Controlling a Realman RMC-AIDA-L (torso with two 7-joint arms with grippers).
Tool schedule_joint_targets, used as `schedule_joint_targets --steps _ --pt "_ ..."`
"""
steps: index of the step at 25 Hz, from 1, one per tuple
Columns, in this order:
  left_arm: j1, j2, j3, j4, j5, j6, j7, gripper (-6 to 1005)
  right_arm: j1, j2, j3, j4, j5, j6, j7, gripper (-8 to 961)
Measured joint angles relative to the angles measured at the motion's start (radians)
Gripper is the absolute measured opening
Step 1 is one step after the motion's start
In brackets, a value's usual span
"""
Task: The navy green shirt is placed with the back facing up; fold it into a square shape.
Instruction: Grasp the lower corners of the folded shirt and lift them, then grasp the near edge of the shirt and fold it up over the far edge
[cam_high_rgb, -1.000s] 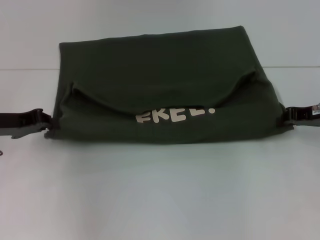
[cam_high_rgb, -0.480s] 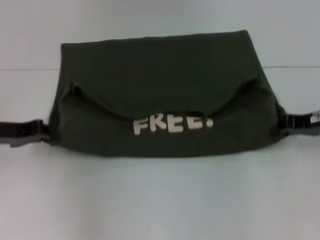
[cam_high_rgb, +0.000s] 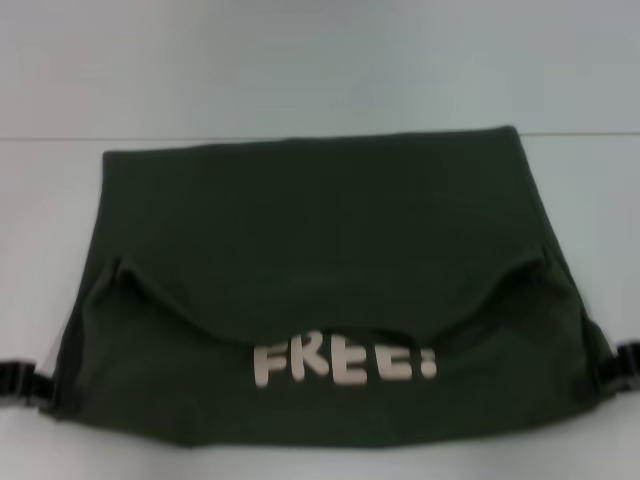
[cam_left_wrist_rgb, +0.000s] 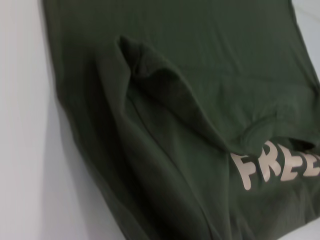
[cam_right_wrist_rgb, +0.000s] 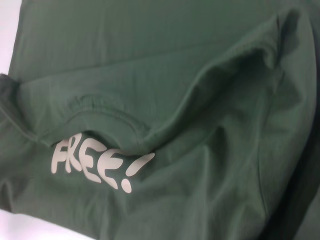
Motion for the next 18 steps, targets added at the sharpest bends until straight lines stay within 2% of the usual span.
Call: schedule_joint_targets --steps 4,9,11,14,18 --pt "0.044 -0.015 -0.012 0.06 0.023 0.083 0.001 68 -0.044 -0.002 0.007 -0.004 -0.003 -0.079 -0.02 50" --pt "0.049 -0.012 -0.07 0.058 0.014 0.135 0.042 71 -0.063 -0.005 0.05 0.009 0.015 -0.093 -0.058 51" --pt "0.031 -0.001 -0.119 0.052 -0.011 0.163 0.061 73 -0.05 -0.014 0.095 0.021 0.062 -0.104 -0.08 51" --pt "-0.02 0.03 -0.188 0.024 -0.055 0.174 0.051 74 -0.022 -0.048 0.162 0.072 0.177 -0.092 -0.104 51" --pt "-0.102 0.067 -0.214 -0.044 -0.057 0.066 -0.011 77 0.015 -0.087 0.208 0.167 0.309 0.03 -0.113 51"
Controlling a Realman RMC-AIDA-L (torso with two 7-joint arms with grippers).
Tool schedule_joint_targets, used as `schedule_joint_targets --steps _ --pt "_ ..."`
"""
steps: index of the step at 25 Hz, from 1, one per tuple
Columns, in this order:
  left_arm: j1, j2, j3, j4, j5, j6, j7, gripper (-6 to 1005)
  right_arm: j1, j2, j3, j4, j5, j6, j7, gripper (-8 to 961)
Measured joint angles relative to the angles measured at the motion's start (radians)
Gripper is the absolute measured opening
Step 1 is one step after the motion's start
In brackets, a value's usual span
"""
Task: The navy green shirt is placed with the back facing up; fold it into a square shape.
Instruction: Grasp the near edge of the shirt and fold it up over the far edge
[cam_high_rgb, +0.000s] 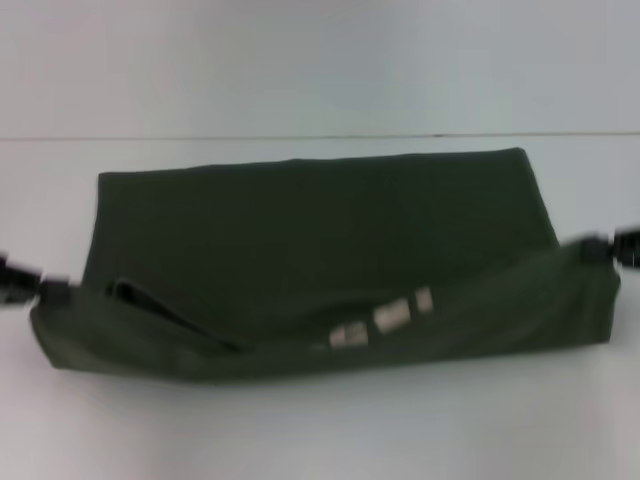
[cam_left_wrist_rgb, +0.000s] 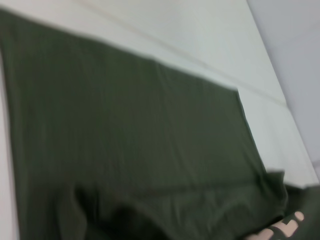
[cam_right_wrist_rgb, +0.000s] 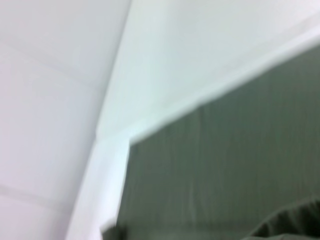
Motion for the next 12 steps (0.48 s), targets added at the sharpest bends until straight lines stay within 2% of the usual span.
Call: schedule_joint_targets --steps 3,6,10,12 --pt "-0.067 0.016 0.002 -0.063 0.001 -0.129 -0.038 79 0.023 -0.003 0.006 0.05 0.069 0.145 -0.01 48" --pt "-0.122 0.018 0.011 -0.128 0.003 -0.271 -0.055 81 0.052 0.015 0.0 0.096 0.108 0.324 -0.046 47" --pt "-0.175 0.009 0.063 -0.202 0.006 -0.451 -0.066 83 0.112 0.034 -0.01 0.18 0.112 0.536 -0.105 47" --pt "-0.192 -0.004 0.105 -0.228 0.01 -0.558 -0.081 85 0.136 0.045 -0.032 0.211 0.111 0.627 -0.127 47"
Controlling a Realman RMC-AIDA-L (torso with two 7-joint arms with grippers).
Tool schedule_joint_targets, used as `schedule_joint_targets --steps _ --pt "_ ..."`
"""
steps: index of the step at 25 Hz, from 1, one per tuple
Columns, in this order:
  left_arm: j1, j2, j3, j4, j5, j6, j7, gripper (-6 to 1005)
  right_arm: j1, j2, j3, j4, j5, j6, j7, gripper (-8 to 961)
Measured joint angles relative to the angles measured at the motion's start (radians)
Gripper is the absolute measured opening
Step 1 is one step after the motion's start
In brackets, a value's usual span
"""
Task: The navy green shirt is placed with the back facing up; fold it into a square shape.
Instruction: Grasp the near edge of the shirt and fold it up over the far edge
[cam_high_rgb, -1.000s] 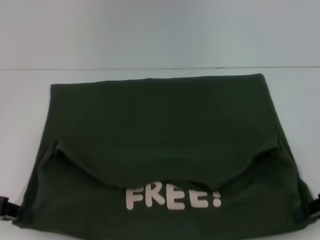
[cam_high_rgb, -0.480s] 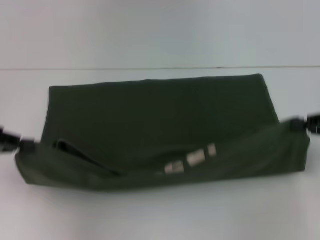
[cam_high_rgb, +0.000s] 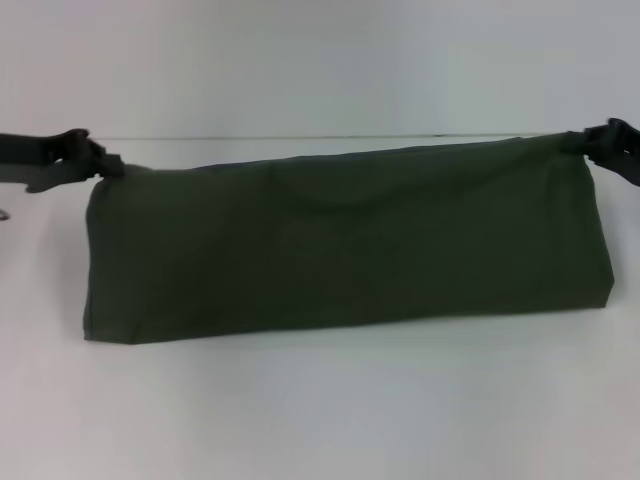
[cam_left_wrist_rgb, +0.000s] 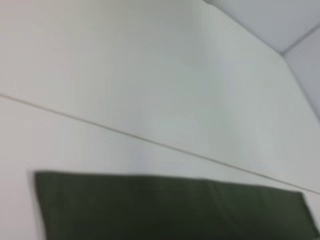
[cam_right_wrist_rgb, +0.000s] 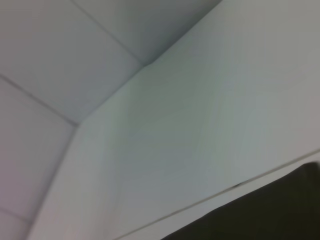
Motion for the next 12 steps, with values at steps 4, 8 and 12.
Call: schedule_joint_targets --steps 4,8,12 --pt "-0.003 -0.042 0.117 -0.002 0.009 -0.181 -0.057 87 0.029 0.025 -0.063 0.016 0.0 0.159 -0.014 47" --pt "-0.002 -0.056 0.128 0.003 0.009 -0.237 -0.064 90 0.053 0.043 -0.114 0.017 0.001 0.28 -0.016 48" --pt "-0.007 -0.059 0.128 0.003 0.008 -0.28 -0.069 92 0.079 0.049 -0.146 0.016 0.001 0.347 -0.016 48"
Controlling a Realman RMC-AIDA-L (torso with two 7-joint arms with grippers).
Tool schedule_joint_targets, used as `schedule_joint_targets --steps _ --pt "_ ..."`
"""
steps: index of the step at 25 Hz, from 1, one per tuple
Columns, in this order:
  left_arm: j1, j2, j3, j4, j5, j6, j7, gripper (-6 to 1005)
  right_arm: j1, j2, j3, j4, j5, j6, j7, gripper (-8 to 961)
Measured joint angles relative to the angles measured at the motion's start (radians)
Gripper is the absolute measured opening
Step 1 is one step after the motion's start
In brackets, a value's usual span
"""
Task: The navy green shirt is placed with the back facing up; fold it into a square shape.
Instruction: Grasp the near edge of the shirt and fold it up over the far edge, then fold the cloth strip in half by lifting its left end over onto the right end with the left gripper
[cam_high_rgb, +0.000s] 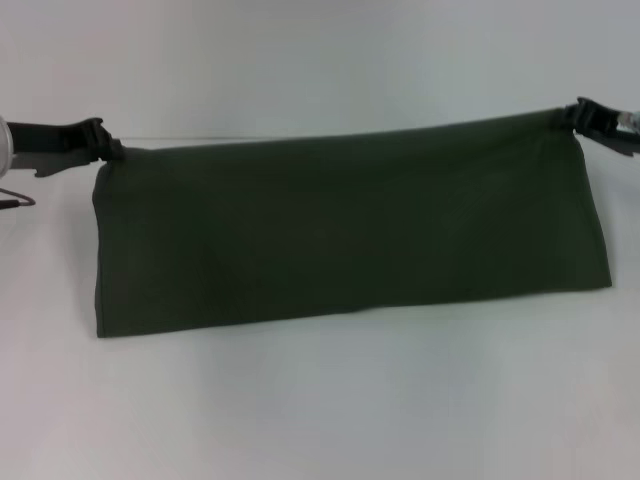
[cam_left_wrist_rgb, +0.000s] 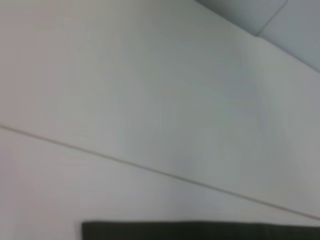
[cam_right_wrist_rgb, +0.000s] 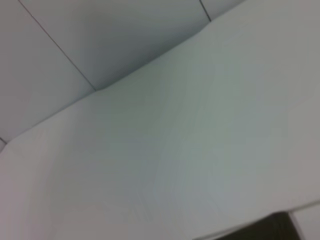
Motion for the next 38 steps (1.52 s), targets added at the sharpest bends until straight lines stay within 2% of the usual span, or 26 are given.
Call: schedule_joint_targets --steps 6,13,22,26,29,32,36,38 --pt "-0.009 0.0 0.017 -0.007 0.001 -0.056 -0.015 96 0.053 0.002 -0.05 0.026 -0.001 0.122 0.002 48" --pt "-0.026 -0.008 0.055 -0.064 0.001 -0.15 -0.016 101 0.1 0.01 -0.165 0.103 -0.001 0.312 0.001 48" --pt "-0.032 -0.023 0.082 -0.076 0.002 -0.199 -0.01 106 0.13 0.015 -0.211 0.106 0.0 0.378 0.003 49" --pt "-0.038 -0.03 0.113 -0.077 0.004 -0.208 -0.01 109 0.139 0.004 -0.219 0.109 -0.005 0.369 0.003 49" --pt "-0.035 -0.04 0.123 -0.08 0.004 -0.224 -0.026 111 0.146 -0.012 -0.223 0.111 -0.016 0.369 0.01 49" --pt "-0.01 -0.055 0.092 -0.042 -0.027 -0.22 -0.04 131 0.132 -0.034 -0.207 0.077 -0.011 0.333 0.029 113" --pt "0.094 -0.107 0.078 0.12 -0.15 -0.142 -0.011 205 0.036 -0.059 -0.188 -0.076 -0.007 0.146 0.123 224" --pt "0.138 -0.117 0.077 0.163 -0.219 -0.071 0.012 242 -0.027 -0.062 -0.171 -0.148 0.0 0.029 0.156 318"
